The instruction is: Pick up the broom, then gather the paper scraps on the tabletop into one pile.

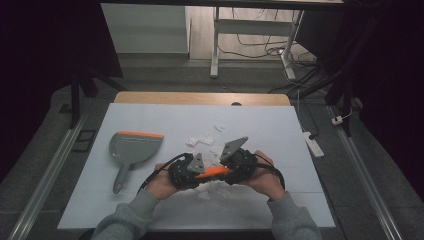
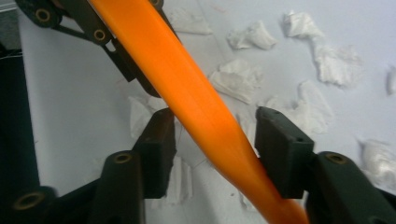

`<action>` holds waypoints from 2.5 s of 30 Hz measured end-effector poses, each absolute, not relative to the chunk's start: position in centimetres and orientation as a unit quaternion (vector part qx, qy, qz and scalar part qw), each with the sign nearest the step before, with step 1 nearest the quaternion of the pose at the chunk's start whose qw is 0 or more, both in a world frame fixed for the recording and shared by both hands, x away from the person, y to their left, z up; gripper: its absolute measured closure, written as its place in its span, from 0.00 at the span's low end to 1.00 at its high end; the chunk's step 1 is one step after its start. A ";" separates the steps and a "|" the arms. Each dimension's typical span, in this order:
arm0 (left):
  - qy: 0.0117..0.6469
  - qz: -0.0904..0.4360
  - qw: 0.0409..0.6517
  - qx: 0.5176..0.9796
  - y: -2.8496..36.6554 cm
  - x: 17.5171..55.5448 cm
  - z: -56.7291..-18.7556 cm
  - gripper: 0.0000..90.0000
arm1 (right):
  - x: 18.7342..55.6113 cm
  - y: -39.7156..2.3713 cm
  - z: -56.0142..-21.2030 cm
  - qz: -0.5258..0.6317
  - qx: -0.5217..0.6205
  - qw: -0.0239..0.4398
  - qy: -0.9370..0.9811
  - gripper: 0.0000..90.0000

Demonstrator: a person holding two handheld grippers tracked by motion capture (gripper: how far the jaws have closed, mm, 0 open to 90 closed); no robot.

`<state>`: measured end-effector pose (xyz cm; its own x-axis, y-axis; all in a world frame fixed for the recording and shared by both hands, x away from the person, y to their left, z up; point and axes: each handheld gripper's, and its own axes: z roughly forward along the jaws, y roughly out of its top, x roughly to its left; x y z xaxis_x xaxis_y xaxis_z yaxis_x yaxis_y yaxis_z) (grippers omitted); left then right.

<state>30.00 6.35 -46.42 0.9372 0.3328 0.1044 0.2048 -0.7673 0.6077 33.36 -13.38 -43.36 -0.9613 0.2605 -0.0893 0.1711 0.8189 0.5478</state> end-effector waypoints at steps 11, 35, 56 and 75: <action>0.116 0.098 0.321 0.935 6.5 29.9 -46.6 0.85 | 32.4 -13.0 -43.9 0.227 0.047 0.086 0.969 0.72; 0.279 0.199 0.420 0.840 12.9 29.0 -45.4 0.30 | 34.1 -15.8 -42.7 0.346 0.128 0.062 0.927 0.79; 0.421 0.258 0.386 0.779 22.8 24.3 -48.3 0.31 | 35.3 -18.4 -42.2 0.396 0.203 0.084 0.891 0.79; 0.433 0.246 0.374 0.783 23.1 25.0 -49.0 0.28 | 37.3 -23.2 -40.6 0.415 0.313 0.161 0.839 0.79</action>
<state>25.04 23.14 -49.04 0.5048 0.8610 0.0620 0.4935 -0.3468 0.7976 37.34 -23.22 -40.59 -0.7527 0.6583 -0.0103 0.3918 0.4606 0.7964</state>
